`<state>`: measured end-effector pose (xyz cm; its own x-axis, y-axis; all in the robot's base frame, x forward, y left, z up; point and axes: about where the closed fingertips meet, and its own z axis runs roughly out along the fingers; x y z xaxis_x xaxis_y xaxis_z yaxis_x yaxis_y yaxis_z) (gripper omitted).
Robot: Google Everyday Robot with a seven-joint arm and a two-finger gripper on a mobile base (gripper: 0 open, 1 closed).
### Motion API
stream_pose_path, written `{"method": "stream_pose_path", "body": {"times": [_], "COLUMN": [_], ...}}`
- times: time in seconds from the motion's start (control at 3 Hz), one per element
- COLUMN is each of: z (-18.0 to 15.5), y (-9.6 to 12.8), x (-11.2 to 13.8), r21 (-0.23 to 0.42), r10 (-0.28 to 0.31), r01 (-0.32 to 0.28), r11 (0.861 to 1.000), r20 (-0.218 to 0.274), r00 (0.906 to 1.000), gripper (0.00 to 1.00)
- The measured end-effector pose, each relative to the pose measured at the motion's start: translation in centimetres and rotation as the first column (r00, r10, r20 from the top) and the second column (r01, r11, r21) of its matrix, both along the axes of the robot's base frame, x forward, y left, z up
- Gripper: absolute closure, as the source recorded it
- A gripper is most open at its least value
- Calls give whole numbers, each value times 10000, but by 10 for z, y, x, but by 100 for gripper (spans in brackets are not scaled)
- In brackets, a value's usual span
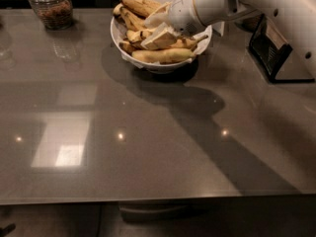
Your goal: Pick banana from white bowl
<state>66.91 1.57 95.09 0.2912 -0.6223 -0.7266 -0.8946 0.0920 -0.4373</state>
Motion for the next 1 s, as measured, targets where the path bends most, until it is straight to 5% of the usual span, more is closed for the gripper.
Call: {"method": "stream_pose_path", "body": {"times": [1.0], "z": [-26], "y": [-21], "x": [15], "r21": [-665], "r10": [-601], "r01": [595], "r11": [9960], "r20": [-85], "r00": [9982], "gripper": [55]}}
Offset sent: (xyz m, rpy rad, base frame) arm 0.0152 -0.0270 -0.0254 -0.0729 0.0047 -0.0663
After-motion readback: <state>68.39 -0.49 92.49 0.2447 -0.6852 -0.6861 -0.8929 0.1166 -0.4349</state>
